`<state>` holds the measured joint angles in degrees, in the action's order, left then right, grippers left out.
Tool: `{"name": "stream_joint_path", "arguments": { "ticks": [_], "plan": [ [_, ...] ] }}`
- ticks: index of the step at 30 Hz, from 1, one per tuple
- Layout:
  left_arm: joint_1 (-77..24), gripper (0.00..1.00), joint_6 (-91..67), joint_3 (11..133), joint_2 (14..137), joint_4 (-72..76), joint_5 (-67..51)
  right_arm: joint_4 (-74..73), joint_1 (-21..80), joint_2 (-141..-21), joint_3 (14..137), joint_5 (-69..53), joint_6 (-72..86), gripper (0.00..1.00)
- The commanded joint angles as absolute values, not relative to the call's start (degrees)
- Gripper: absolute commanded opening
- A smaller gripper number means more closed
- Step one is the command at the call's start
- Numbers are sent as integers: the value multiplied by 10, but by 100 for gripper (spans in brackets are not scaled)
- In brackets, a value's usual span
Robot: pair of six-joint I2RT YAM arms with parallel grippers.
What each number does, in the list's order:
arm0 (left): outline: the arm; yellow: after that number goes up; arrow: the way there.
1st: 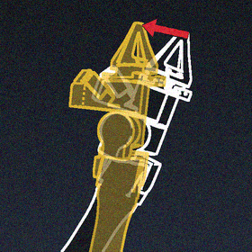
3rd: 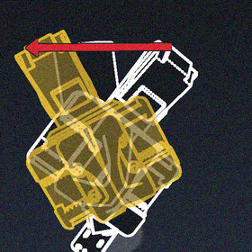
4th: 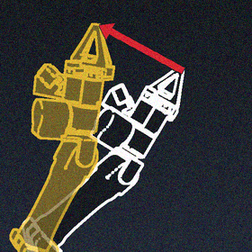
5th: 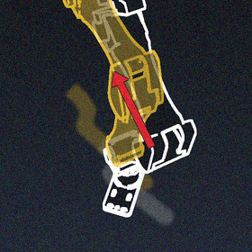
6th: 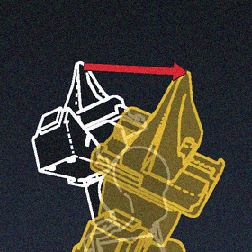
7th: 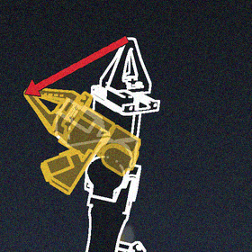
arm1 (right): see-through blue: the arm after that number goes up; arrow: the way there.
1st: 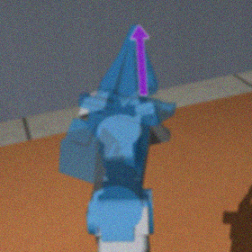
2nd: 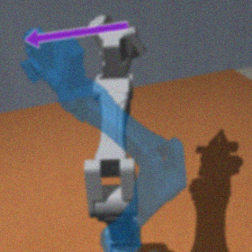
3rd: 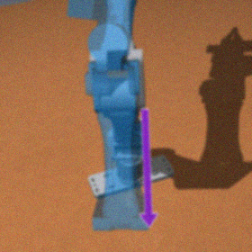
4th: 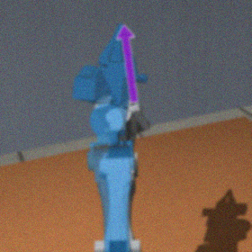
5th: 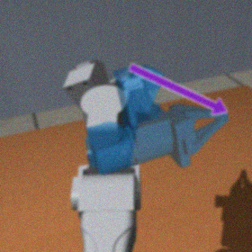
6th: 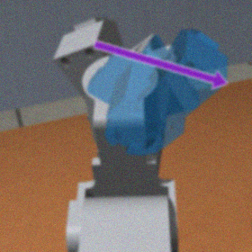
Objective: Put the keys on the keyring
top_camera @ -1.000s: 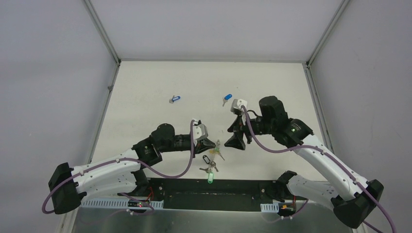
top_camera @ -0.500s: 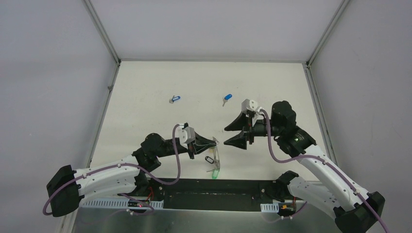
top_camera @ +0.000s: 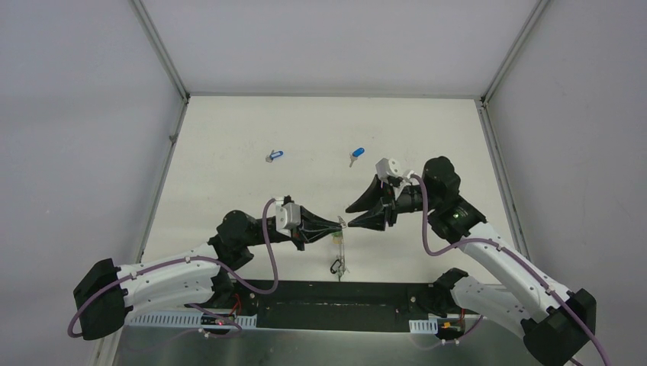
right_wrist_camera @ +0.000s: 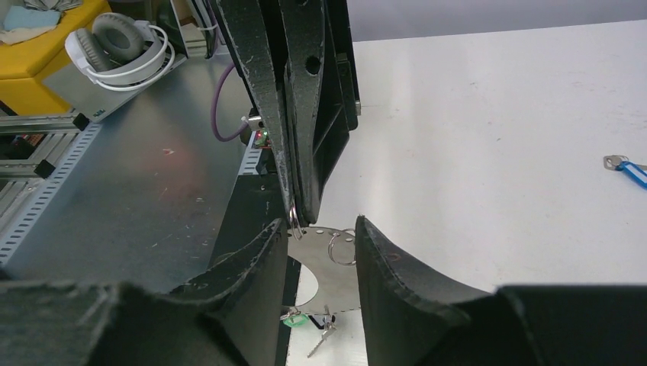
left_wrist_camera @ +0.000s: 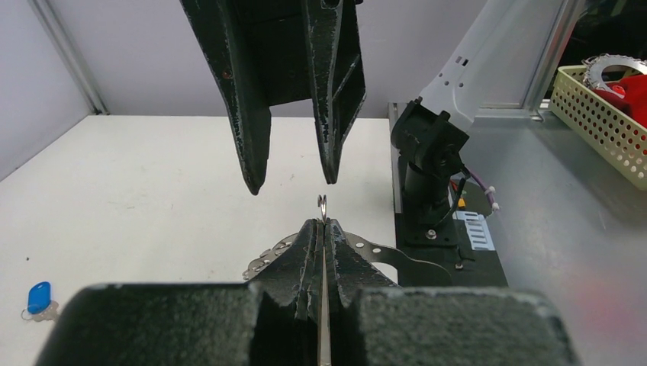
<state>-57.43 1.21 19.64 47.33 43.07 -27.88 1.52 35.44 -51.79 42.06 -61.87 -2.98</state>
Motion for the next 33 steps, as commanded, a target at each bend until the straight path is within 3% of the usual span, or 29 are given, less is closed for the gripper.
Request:
{"name": "stream_joint_path", "arguments": {
  "ticks": [1, 11, 19, 24, 30, 31, 33],
  "plan": [
    [-579, 0, 18, 220, 472, 480, -294, 80, 355, -530, 418, -667, -8, 39],
    [-579, 0, 22, 225, 468, 470, -293, 81, 370, -536, 402, -673, -11, 42],
    [-579, 0, 22, 228, 467, 464, -295, 80, 390, -554, 402, -644, -20, 26],
    [-579, 0, 22, 228, 466, 457, -294, 76, 390, -551, 406, -629, -23, 0],
    [-579, 0, 32, 232, 452, 415, -289, -5, 391, -545, 426, -622, -70, 0],
    [-580, 4, 36, 236, 448, 397, -285, -35, 391, -544, 432, -616, -84, 0],
    [-580, 24, 46, 248, 439, 343, -274, -97, 391, -545, 452, -605, -119, 0]
  ]
}}
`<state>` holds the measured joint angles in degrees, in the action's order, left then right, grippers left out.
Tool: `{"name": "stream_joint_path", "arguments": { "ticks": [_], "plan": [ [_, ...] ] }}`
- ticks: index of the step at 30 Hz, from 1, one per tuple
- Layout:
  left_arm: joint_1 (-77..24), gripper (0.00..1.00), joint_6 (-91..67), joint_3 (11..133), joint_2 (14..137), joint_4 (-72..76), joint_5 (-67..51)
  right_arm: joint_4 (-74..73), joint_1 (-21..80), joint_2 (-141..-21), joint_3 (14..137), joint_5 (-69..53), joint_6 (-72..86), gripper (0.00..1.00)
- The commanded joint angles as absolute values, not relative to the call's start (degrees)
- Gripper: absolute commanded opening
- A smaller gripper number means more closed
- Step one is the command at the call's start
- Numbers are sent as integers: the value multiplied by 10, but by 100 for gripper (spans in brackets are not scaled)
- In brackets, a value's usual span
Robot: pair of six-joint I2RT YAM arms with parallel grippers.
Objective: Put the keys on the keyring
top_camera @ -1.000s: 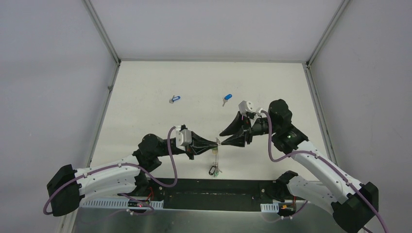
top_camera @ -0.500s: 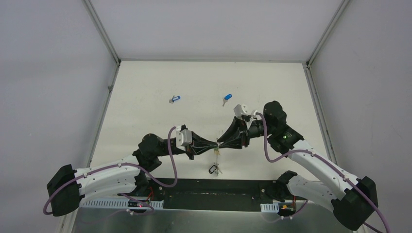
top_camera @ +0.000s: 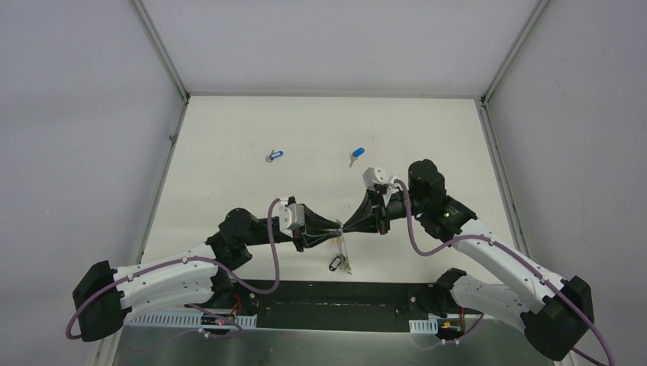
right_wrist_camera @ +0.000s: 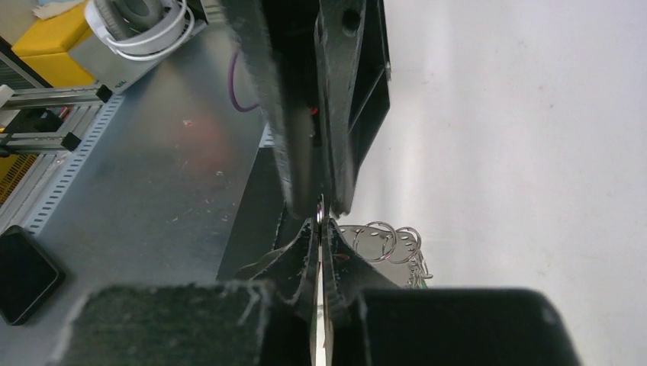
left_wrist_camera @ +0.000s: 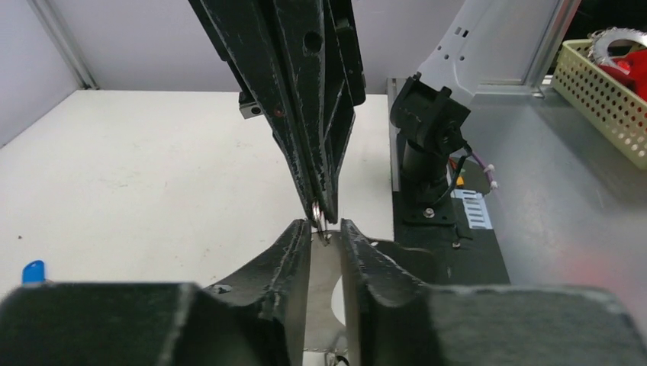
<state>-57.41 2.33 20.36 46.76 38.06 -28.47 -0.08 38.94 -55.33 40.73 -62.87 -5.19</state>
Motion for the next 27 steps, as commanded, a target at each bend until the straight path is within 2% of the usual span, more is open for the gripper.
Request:
{"name": "stream_joint_path", "arguments": {
  "ticks": [1, 5, 9, 18, 27],
  "plan": [
    [-579, 32, 52, 256, 435, 313, -269, -130, 391, -547, 464, -600, -137, 0],
    [-579, 43, 74, 292, 433, 211, -259, -278, 394, -575, 524, -579, -214, 0],
    [-580, 46, 88, 334, 454, 111, -261, -389, 407, -615, 581, -537, -245, 0],
    [-580, 44, 88, 370, 517, 74, -273, -534, 451, -680, 665, -433, -273, 0],
    [-584, 41, 81, 378, 551, 74, -295, -513, 466, -686, 672, -439, -252, 0]
  ]
}}
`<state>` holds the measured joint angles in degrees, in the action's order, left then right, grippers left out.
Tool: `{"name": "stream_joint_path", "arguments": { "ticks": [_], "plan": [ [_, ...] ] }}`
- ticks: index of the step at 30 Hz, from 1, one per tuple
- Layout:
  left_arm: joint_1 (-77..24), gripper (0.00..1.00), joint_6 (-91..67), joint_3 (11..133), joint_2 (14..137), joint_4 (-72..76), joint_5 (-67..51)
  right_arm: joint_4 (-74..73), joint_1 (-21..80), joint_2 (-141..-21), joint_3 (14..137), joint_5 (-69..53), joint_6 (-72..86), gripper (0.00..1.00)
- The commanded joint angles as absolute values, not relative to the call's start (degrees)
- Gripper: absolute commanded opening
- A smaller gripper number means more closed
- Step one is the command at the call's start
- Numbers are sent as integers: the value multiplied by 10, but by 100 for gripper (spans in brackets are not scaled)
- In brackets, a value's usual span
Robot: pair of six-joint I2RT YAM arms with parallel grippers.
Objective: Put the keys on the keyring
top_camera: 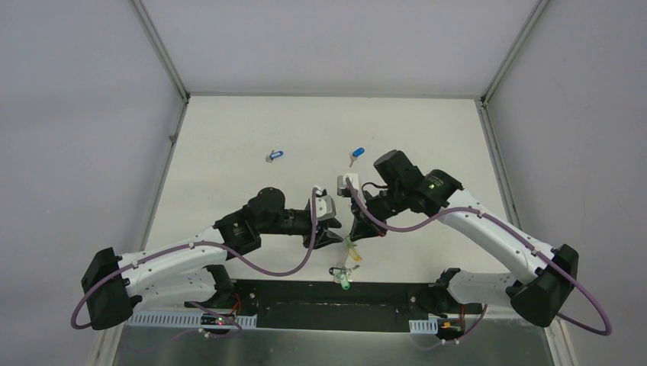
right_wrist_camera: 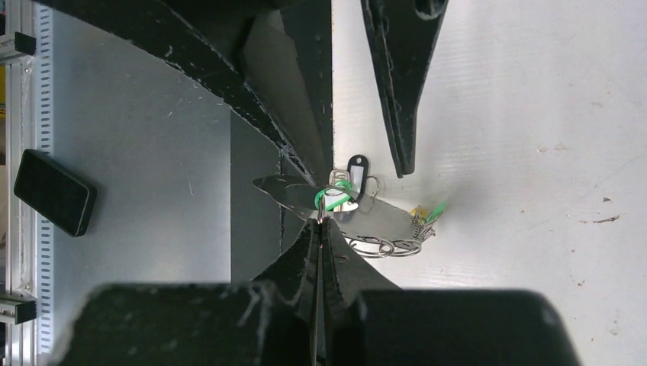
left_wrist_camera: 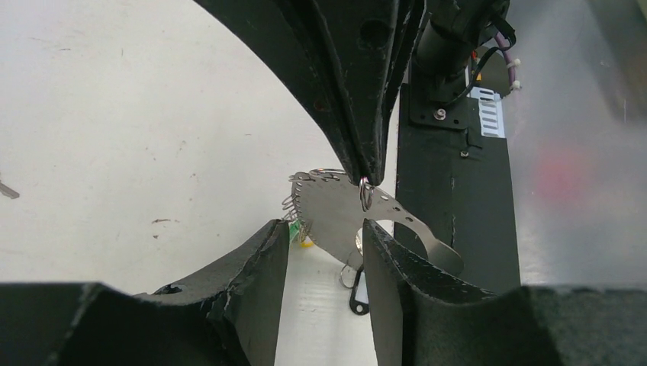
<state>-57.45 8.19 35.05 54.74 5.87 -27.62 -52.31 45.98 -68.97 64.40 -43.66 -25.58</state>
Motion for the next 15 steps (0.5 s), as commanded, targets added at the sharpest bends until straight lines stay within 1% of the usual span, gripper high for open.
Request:
{"name": "stream_joint_path", "arguments": {
  "ticks": [1, 10, 15],
  "plan": [
    [-584, 41, 80, 377, 553, 79, -298, -508, 467, -687, 672, -439, -250, 0],
    [-590, 40, 62, 363, 570, 131, -315, -499, 469, -694, 672, -439, -243, 0],
    [-592, 35, 65, 365, 579, 129, -317, -498, 470, -693, 670, -437, -242, 0]
  ]
}}
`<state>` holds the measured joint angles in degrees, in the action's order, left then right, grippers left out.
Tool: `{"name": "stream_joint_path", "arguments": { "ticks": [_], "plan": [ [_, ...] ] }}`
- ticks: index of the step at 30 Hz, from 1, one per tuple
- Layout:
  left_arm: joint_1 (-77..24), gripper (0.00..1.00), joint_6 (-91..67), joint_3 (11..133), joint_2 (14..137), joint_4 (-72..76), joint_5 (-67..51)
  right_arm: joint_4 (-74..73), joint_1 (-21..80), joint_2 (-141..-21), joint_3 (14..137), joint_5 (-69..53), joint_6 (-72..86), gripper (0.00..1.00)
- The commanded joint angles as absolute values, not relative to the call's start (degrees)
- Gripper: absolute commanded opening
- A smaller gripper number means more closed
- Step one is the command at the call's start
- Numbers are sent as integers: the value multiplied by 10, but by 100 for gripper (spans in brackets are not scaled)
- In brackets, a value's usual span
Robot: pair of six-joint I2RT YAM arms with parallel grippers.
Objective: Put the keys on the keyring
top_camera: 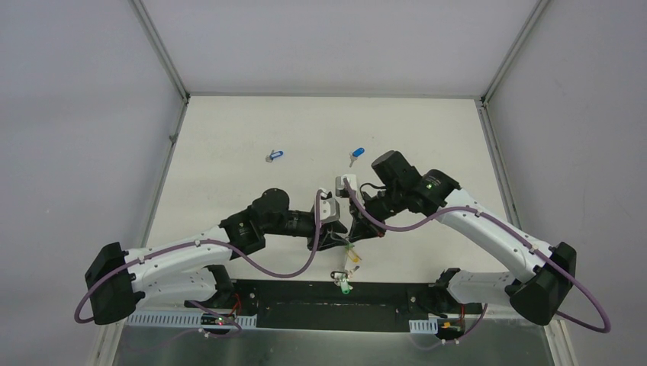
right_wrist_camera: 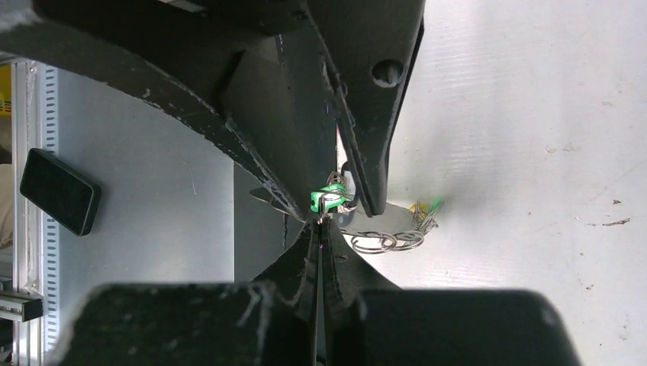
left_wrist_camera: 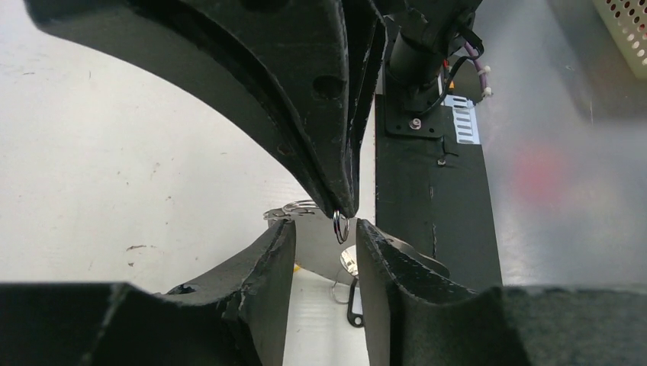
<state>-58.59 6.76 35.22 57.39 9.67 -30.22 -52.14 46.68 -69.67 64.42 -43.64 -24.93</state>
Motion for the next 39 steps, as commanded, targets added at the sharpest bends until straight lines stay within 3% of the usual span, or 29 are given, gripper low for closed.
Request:
{"name": "stream_joint_path", "arguments": {
  "ticks": [1, 8, 15, 19, 22, 26, 28, 32, 39],
  "plan": [
    [-593, 34, 67, 365, 581, 129, -317, -496, 470, -693, 671, -437, -241, 0],
    [-597, 25, 81, 380, 599, 102, -319, -491, 472, -693, 670, -439, -239, 0],
    [-600, 0, 86, 386, 598, 93, -312, -491, 473, -695, 668, -438, -240, 0],
    [-599, 0, 85, 380, 584, 99, -303, -488, 473, -693, 663, -436, -242, 0],
    [-599, 0, 81, 368, 570, 110, -294, -477, 473, -685, 655, -428, -239, 16],
    [-599, 0, 81, 352, 553, 116, -292, -407, 471, -634, 614, -393, -202, 62],
    [-599, 0, 81, 348, 544, 117, -293, -344, 467, -588, 582, -373, -177, 76],
    [-599, 0, 85, 333, 526, 126, -292, -247, 452, -521, 530, -344, -121, 88],
    [-599, 0, 81, 293, 488, 180, -282, -158, 429, -488, 495, -325, -30, 95]
  ]
}}
